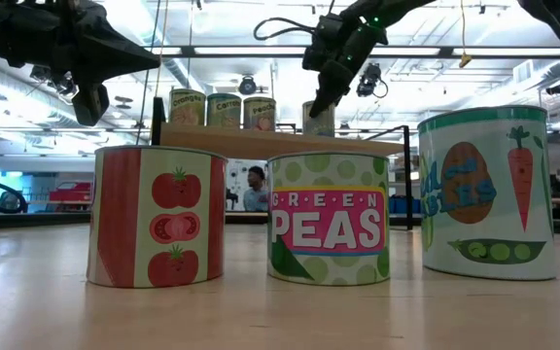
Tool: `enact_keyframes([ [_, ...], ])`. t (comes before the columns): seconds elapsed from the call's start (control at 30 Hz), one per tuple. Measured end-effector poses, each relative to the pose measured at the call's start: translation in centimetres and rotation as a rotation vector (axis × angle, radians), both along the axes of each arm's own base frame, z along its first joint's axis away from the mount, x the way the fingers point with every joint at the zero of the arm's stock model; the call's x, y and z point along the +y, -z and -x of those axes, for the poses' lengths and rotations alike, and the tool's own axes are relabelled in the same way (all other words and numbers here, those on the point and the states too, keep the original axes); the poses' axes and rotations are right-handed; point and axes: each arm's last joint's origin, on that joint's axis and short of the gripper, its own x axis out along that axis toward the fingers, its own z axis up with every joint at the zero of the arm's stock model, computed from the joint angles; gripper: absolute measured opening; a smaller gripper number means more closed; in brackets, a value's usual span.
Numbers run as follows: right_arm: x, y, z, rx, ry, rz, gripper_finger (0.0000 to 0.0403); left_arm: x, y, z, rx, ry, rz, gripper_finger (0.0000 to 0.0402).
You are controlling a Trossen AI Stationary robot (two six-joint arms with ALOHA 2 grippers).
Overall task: Pick and place cans onto a shelf
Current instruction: Put the canned peas on the shelf
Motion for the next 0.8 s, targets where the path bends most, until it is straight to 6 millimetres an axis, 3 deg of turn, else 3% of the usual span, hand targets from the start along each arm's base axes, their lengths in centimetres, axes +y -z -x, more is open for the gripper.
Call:
enact_keyframes([
  [0.2,0.1,-0.5,-0.2,-0.024,0.002,0.011,0.0375,0.0,0.0,0.0,-0.001,0.0,0.006,0.0016],
  [0.53,1.0,-4.9,0.2,-0.086,0.049,0.04,0.0376,0.0,0.0,0.0,-0.005,-0.001,0.025,0.0016],
  [0.8,0.1,-5.1,1.9,0.048,0.192,0.102,0.0374,0.0,0.0,0.0,-0.005,-0.001,0.025,0.0016],
])
